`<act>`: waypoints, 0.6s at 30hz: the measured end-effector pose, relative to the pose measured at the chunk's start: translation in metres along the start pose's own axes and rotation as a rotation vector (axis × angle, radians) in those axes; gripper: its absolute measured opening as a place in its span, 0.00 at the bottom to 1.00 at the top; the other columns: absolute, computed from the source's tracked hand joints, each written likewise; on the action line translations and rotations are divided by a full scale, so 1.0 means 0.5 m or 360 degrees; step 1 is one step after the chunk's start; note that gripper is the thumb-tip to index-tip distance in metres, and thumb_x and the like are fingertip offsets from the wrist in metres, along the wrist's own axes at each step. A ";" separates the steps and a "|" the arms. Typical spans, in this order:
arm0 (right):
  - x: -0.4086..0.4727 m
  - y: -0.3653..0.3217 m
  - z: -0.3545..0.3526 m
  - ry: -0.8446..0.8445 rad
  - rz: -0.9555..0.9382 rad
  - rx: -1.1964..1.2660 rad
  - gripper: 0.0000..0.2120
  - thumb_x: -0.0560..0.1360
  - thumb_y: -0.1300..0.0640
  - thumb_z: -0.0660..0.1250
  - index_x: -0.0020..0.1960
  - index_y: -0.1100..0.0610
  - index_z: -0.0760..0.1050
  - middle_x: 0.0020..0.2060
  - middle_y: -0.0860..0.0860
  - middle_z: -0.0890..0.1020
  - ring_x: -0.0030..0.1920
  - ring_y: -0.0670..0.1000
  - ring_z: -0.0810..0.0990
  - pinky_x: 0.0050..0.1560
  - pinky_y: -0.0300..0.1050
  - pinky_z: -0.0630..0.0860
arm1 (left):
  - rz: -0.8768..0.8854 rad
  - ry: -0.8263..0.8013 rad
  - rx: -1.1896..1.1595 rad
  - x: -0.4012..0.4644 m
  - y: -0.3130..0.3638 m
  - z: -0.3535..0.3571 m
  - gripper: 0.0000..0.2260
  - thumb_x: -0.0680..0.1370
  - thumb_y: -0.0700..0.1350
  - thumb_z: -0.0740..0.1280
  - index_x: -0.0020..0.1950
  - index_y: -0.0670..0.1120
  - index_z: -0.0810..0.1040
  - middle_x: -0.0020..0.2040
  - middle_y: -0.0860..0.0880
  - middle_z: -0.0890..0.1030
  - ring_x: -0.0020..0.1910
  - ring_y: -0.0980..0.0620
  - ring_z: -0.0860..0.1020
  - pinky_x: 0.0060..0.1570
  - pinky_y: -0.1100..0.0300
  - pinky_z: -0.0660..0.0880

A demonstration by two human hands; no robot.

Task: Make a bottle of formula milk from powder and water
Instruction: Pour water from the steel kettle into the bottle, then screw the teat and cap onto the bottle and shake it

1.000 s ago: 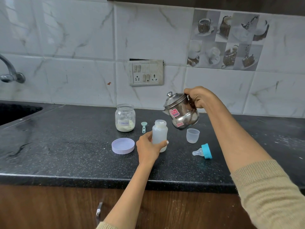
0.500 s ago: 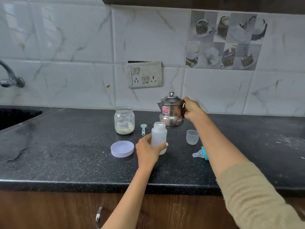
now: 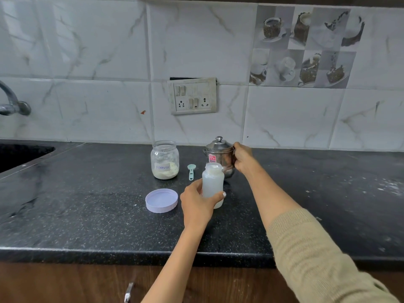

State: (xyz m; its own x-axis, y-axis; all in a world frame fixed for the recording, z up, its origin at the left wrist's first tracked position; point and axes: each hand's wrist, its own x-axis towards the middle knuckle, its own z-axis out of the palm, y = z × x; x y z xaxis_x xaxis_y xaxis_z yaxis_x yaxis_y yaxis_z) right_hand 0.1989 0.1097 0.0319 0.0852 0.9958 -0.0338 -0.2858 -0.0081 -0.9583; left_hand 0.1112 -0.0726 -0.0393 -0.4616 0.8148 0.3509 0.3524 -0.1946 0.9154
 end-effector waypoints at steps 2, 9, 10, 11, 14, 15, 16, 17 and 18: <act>0.004 0.012 0.002 -0.0014 0.0007 -0.0019 0.13 0.78 0.64 0.56 0.34 0.58 0.68 0.32 0.54 0.73 0.32 0.50 0.71 0.35 0.45 0.72 | -0.0003 0.0002 0.0000 0.001 0.000 0.000 0.26 0.63 0.48 0.79 0.59 0.45 0.80 0.53 0.49 0.83 0.52 0.51 0.80 0.50 0.56 0.77; 0.018 0.035 0.000 -0.0033 0.0011 -0.0011 0.16 0.79 0.63 0.56 0.34 0.57 0.70 0.32 0.53 0.75 0.34 0.50 0.72 0.45 0.48 0.73 | -0.0026 0.0005 -0.0025 0.001 0.001 0.002 0.28 0.63 0.47 0.79 0.61 0.46 0.79 0.55 0.50 0.82 0.54 0.52 0.79 0.53 0.54 0.77; 0.019 0.036 0.000 -0.0035 0.0010 -0.0020 0.16 0.79 0.63 0.56 0.34 0.57 0.70 0.32 0.53 0.75 0.34 0.50 0.73 0.45 0.48 0.73 | -0.0024 0.0003 -0.0032 0.001 0.001 0.002 0.28 0.63 0.47 0.79 0.61 0.46 0.79 0.55 0.50 0.82 0.53 0.52 0.79 0.53 0.55 0.77; 0.020 0.036 0.000 -0.0038 0.0011 -0.0028 0.15 0.80 0.63 0.56 0.35 0.58 0.71 0.33 0.53 0.76 0.35 0.50 0.73 0.45 0.48 0.73 | -0.0023 0.0003 -0.0037 0.000 0.001 0.002 0.27 0.63 0.46 0.79 0.61 0.46 0.79 0.55 0.50 0.82 0.53 0.52 0.79 0.52 0.56 0.76; 0.017 0.037 -0.001 -0.0041 0.0019 -0.0029 0.14 0.80 0.62 0.56 0.37 0.58 0.72 0.35 0.53 0.77 0.37 0.50 0.75 0.47 0.49 0.74 | -0.0018 -0.0001 -0.0053 0.000 0.001 0.001 0.27 0.63 0.46 0.79 0.60 0.45 0.79 0.54 0.50 0.82 0.52 0.53 0.79 0.49 0.60 0.75; 0.018 0.038 -0.001 -0.0036 0.0021 -0.0026 0.14 0.80 0.62 0.56 0.37 0.58 0.72 0.35 0.53 0.77 0.37 0.51 0.75 0.46 0.49 0.74 | -0.0017 -0.0003 -0.0050 0.000 0.001 0.000 0.27 0.63 0.46 0.79 0.61 0.45 0.79 0.55 0.50 0.82 0.53 0.53 0.79 0.50 0.60 0.75; 0.017 0.039 -0.002 -0.0026 0.0025 -0.0024 0.14 0.80 0.62 0.56 0.37 0.58 0.72 0.35 0.53 0.77 0.37 0.51 0.75 0.45 0.48 0.74 | -0.0015 -0.0004 -0.0045 0.000 0.001 0.000 0.27 0.63 0.46 0.79 0.61 0.45 0.79 0.55 0.50 0.82 0.53 0.53 0.79 0.50 0.60 0.75; 0.015 0.039 -0.003 -0.0019 0.0023 -0.0021 0.14 0.80 0.62 0.56 0.37 0.58 0.72 0.35 0.53 0.77 0.37 0.50 0.74 0.42 0.47 0.74 | -0.0014 -0.0003 -0.0040 0.001 0.001 0.001 0.28 0.63 0.47 0.79 0.61 0.45 0.78 0.55 0.50 0.82 0.53 0.53 0.79 0.50 0.60 0.75; 0.013 0.039 -0.004 -0.0013 0.0017 -0.0021 0.14 0.80 0.62 0.56 0.37 0.58 0.72 0.34 0.53 0.77 0.36 0.50 0.74 0.40 0.46 0.73 | -0.0013 -0.0003 -0.0038 0.001 0.001 0.001 0.28 0.63 0.47 0.79 0.61 0.45 0.78 0.56 0.50 0.82 0.54 0.53 0.79 0.51 0.60 0.75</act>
State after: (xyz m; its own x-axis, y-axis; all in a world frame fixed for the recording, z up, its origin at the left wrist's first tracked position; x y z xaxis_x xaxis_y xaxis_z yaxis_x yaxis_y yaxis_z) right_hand 0.1958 0.1157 0.0125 0.0741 0.9964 -0.0418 -0.2738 -0.0200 -0.9616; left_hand 0.1114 -0.0719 -0.0389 -0.4629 0.8174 0.3428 0.3288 -0.2008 0.9228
